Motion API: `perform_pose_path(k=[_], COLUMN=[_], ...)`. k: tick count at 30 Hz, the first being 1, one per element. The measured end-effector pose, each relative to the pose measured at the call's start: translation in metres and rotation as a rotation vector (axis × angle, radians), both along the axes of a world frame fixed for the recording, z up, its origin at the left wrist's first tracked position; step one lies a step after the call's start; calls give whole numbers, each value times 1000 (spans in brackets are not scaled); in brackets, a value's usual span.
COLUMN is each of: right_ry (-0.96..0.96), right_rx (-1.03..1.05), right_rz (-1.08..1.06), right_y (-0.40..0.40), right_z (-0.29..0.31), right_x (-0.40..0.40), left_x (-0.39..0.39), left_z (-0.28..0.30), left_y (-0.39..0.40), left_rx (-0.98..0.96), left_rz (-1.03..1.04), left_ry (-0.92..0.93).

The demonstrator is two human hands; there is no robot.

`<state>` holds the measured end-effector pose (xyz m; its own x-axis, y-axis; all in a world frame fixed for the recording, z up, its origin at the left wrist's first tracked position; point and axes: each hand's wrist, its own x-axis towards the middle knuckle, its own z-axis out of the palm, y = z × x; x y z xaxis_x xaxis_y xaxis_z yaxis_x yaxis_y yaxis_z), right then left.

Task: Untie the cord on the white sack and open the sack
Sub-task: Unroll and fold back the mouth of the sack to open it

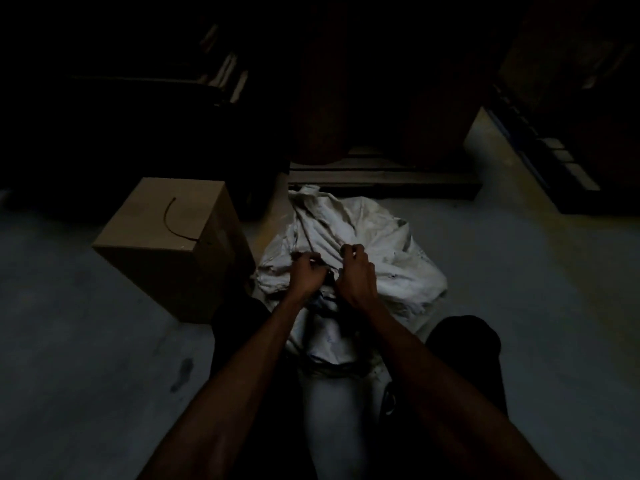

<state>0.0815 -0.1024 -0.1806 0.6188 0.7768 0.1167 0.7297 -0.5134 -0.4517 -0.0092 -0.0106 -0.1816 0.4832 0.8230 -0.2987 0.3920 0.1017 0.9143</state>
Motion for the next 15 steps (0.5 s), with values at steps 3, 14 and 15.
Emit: perform_pose_path(k=[3, 14, 15], right_ry=[68, 341, 354], right_rx=[30, 224, 234], right_rz=[-5, 56, 54], right_y=[-8, -28, -25], right_z=[-5, 17, 25], right_x=[-1, 18, 20], left_x=[16, 39, 40], left_z=[-6, 24, 30], left_y=[-7, -14, -11], left_rx=[-165, -97, -71], left_rz=[170, 70, 37], left_ry=[-71, -225, -224])
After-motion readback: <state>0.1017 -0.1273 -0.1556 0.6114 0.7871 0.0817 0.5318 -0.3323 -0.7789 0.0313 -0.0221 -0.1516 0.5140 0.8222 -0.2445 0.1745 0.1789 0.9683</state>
